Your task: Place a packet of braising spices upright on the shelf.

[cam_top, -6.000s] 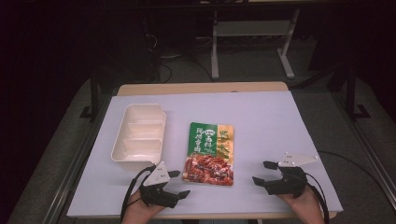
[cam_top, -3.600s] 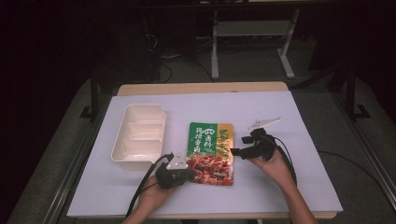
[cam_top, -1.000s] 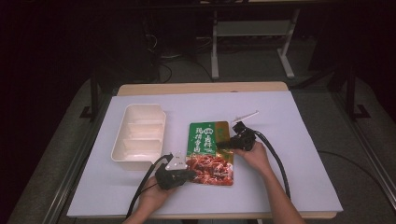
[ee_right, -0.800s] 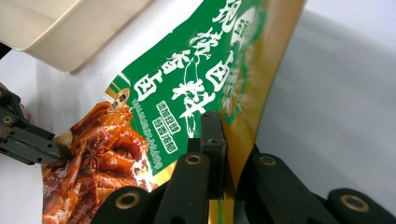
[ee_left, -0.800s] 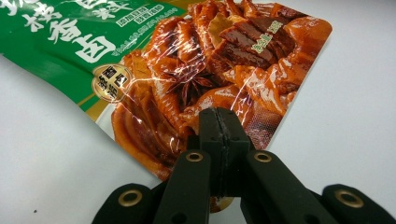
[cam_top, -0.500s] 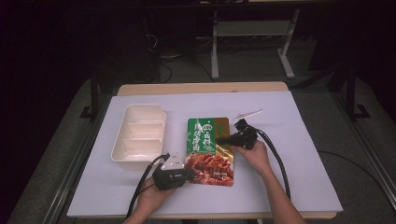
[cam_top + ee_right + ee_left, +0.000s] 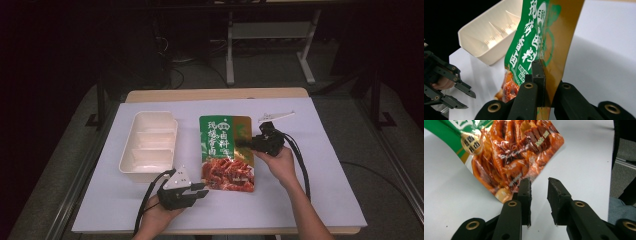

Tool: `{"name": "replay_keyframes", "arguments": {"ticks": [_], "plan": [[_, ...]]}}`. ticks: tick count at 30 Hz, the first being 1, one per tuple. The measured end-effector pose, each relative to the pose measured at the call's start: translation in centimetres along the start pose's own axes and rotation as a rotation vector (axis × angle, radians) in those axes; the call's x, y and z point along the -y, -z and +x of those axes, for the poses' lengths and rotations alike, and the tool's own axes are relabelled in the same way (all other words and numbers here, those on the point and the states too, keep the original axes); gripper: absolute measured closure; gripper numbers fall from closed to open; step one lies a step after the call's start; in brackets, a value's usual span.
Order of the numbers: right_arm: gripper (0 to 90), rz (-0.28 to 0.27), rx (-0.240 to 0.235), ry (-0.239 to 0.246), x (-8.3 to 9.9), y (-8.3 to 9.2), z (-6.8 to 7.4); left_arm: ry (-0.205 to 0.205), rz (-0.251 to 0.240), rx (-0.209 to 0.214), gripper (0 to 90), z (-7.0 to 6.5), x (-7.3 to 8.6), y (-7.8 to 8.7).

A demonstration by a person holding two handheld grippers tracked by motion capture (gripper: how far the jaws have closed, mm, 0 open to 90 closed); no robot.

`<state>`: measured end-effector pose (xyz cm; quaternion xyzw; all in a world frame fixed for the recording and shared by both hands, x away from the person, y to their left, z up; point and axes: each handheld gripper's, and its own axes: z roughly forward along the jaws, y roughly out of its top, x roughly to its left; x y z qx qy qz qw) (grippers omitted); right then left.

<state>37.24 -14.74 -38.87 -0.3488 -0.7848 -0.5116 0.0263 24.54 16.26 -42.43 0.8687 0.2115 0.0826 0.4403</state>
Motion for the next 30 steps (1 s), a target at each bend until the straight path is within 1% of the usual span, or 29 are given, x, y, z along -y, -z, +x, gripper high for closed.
{"name": "replay_keyframes", "arguments": {"ticks": [9, 11, 13, 18, 23, 26, 30], "plan": [[89.6, -0.024, 0.018, 0.058, -1.4, 1.1, 2.0, -0.003, -0.014, 0.01, 66.7, -0.6, 0.7, 0.7], [89.6, -0.025, 0.025, 0.077, -1.8, 1.3, 2.5, -0.004, -0.016, 0.012, 65.5, -0.7, 0.8, 0.8], [89.6, -0.032, 0.024, 0.088, -2.1, 1.3, 2.8, 0.001, -0.017, 0.015, 65.1, -0.7, 0.9, 0.9], [89.6, -0.039, 0.028, 0.118, -2.8, 1.3, 3.8, -0.002, -0.017, 0.026, 64.5, -0.8, 1.0, 1.0], [89.7, -0.061, 0.027, 0.135, -3.5, 1.2, 4.4, -0.004, -0.022, 0.032, 62.7, -0.9, 1.3, 0.9], [89.7, -0.072, 0.039, 0.152, -4.1, 1.1, 4.8, -0.005, -0.024, 0.032, 62.0, -0.9, 1.4, 0.8], [89.8, -0.083, 0.06, 0.163, -4.9, 1.0, 4.9, -0.009, -0.018, 0.032, 61.6, -0.8, 1.5, 0.8]]}}
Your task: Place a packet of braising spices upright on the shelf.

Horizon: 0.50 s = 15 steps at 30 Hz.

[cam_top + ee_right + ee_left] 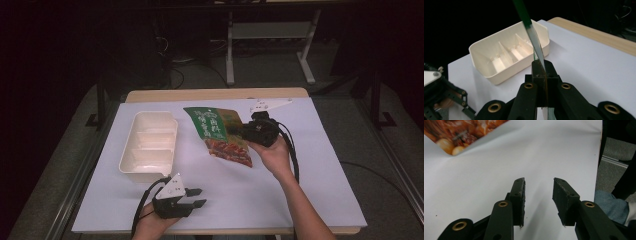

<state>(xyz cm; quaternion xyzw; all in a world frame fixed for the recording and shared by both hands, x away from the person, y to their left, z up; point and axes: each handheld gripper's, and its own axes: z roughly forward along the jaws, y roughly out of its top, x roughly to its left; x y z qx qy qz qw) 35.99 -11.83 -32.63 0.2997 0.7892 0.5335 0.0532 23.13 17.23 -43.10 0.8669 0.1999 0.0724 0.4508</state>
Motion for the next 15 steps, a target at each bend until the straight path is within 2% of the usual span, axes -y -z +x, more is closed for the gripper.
{"name": "replay_keyframes", "arguments": {"ticks": [5, 15], "plan": [[89.8, -0.012, -0.002, -0.008, -1.1, -0.4, -0.4, 0.001, 0.001, 0.009, 60.9, 0.1, 0.0, -0.1], [89.7, -0.041, -0.021, -0.009, -3.0, -1.8, -0.6, -0.009, -0.034, 0.02, 56.2, 0.1, 0.0, 0.1]]}}
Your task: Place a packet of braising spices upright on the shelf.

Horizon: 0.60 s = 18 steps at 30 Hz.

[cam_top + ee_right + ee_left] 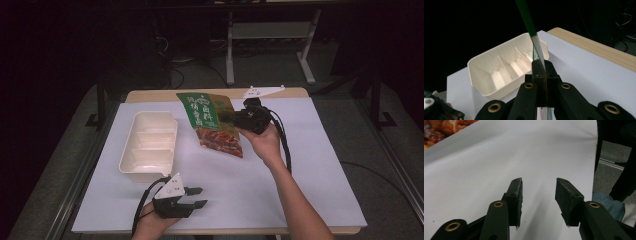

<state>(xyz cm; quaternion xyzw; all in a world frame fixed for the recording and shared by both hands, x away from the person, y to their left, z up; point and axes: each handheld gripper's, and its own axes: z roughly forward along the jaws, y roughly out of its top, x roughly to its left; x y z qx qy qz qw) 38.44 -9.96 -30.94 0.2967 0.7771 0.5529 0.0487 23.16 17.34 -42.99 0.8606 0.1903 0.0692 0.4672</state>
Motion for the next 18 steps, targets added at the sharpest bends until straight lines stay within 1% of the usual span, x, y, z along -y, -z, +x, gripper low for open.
{"name": "replay_keyframes", "arguments": {"ticks": [3, 7, 18], "plan": [[89.8, -0.006, -0.009, 0.001, -0.6, -0.4, 0.1, -0.003, -0.009, -0.004, 54.1, 0.1, 0.0, 0.2], [89.7, -0.012, -0.019, 0.014, -1.3, -1.0, 0.3, 0.0, -0.018, -0.002, 52.5, 0.2, 0.0, 0.3], [89.8, -0.026, -0.046, 0.038, -4.1, -3.3, 0.9, -0.009, -0.024, 0.005, 49.0, 0.2, 0.1, 0.4]]}}
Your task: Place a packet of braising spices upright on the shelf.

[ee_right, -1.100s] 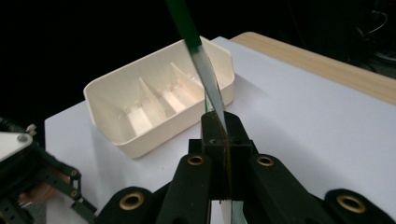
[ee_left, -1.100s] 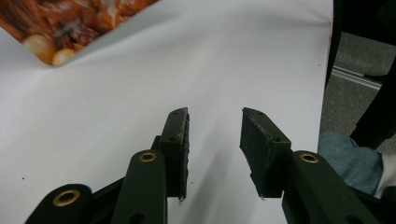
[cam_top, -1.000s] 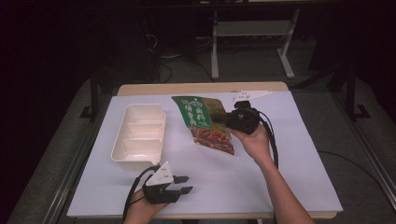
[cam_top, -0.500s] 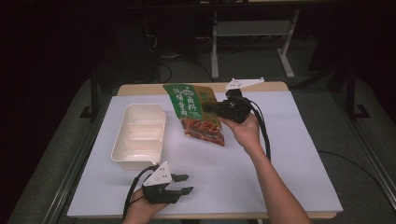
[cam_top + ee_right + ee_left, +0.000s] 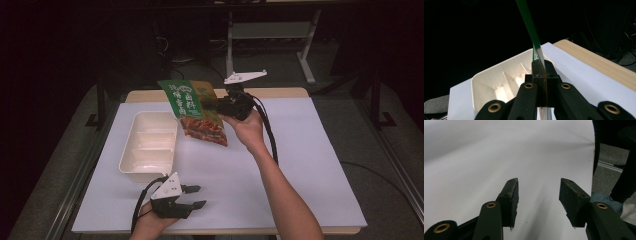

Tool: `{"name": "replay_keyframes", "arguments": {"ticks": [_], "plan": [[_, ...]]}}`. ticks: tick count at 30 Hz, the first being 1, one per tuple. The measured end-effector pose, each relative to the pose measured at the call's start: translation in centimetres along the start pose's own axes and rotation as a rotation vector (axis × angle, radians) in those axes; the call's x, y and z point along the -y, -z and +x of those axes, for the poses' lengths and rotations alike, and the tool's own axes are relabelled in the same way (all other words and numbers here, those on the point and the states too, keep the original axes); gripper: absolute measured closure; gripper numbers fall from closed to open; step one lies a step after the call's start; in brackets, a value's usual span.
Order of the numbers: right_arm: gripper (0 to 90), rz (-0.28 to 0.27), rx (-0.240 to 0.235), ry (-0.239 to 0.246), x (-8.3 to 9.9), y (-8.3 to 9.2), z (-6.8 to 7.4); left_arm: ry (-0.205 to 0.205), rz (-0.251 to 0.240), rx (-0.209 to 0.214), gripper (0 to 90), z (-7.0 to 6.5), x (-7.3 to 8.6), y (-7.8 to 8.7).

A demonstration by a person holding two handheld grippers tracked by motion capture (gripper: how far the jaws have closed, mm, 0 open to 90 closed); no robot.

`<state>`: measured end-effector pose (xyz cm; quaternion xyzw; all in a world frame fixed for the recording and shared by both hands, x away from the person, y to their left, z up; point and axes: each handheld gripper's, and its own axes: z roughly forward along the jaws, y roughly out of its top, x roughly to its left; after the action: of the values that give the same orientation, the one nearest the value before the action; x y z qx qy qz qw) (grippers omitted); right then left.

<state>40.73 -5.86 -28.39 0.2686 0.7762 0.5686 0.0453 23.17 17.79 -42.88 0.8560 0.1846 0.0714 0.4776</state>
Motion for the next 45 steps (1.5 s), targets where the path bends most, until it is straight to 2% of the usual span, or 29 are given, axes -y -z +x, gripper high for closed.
{"name": "replay_keyframes", "arguments": {"ticks": [17, 25, 32, 38, 45], "plan": [[89.8, -0.021, -0.057, 0.019, -2.8, -4.8, 0.2, -0.004, -0.006, 0.014, 43.8, -0.1, 0.2, -0.1], [89.7, -0.032, -0.05, 0.034, -4.1, -6.7, 0.1, 0.002, -0.005, 0.006, 41.9, 0.2, 0.3, 0.0], [89.8, -0.04, -0.057, 0.033, -5.0, -8.4, 0.0, 0.007, -0.005, 0.016, 41.4, 0.3, 0.4, 0.0], [89.7, -0.044, -0.073, 0.028, -5.2, -10.4, -0.2, 0.005, -0.003, 0.019, 40.4, 0.3, 0.4, 0.0], [89.8, -0.023, -0.084, 0.025, -5.0, -12.8, -0.1, 0.003, -0.01, 0.014, 40.3, 0.3, 0.4, 0.0]]}}
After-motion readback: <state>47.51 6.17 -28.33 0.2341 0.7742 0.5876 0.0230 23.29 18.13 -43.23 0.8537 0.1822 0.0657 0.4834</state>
